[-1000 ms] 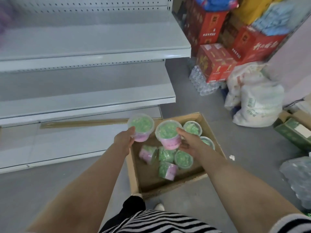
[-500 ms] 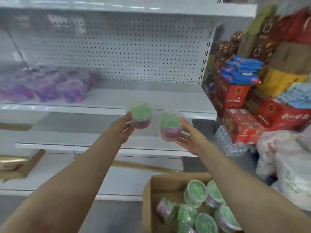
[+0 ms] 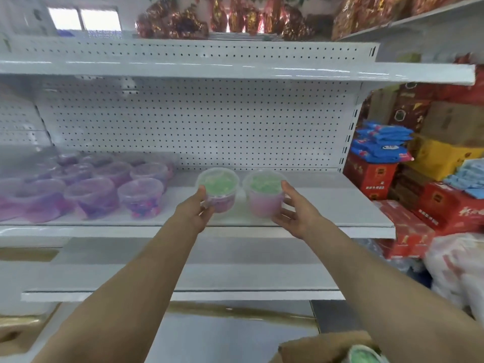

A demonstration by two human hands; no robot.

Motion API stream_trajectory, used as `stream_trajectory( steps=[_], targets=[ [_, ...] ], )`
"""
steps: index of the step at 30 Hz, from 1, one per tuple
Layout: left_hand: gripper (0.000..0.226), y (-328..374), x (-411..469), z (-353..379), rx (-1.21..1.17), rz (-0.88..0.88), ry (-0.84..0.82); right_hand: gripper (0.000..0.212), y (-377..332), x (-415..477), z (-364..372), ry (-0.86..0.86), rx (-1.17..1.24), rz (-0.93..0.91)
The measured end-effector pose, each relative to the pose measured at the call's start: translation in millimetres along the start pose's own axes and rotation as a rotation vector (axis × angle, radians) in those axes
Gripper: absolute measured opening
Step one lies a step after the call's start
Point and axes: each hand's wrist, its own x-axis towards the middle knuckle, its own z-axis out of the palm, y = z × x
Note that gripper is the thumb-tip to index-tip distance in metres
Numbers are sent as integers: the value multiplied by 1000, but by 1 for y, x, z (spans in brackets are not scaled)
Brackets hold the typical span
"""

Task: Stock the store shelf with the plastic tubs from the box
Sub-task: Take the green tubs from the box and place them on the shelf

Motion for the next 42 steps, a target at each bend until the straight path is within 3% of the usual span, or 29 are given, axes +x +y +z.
stream_trajectory(
  steps=[6,13,18,22,26,29,31,35,39,42],
  targets=[
    [34,35,82,-19,35,-71,3,68,15,49,54,62,21,-17],
    [25,46,133,-22,89,-75,-19,78,31,85,88,119,38,-44],
    [41,44,144,-23,133,-46,-1,79,34,93,93,155,48,-77],
    [78,21,144,-26,437,206,183,76,26,102,86,186,48,-101],
    [36,19,127,-13,660,753,128,81,18,116,83,197,17,-98],
    [38,33,130,-5,1104,978,1,77,12,126,85,168,17,-87],
    [39,38,144,-5,1260,960,-64,73,8,132,87,153,15,-75],
    [42,45,159,-6,1239,897,-87,75,5,148,90,137,-37,-36],
    [44,62,171,-3,1303,813,63,70,5,162,95,144,-81,10],
    [49,71,187,1,1301,798,135,77,5,174,102,182,-89,43]
  ],
)
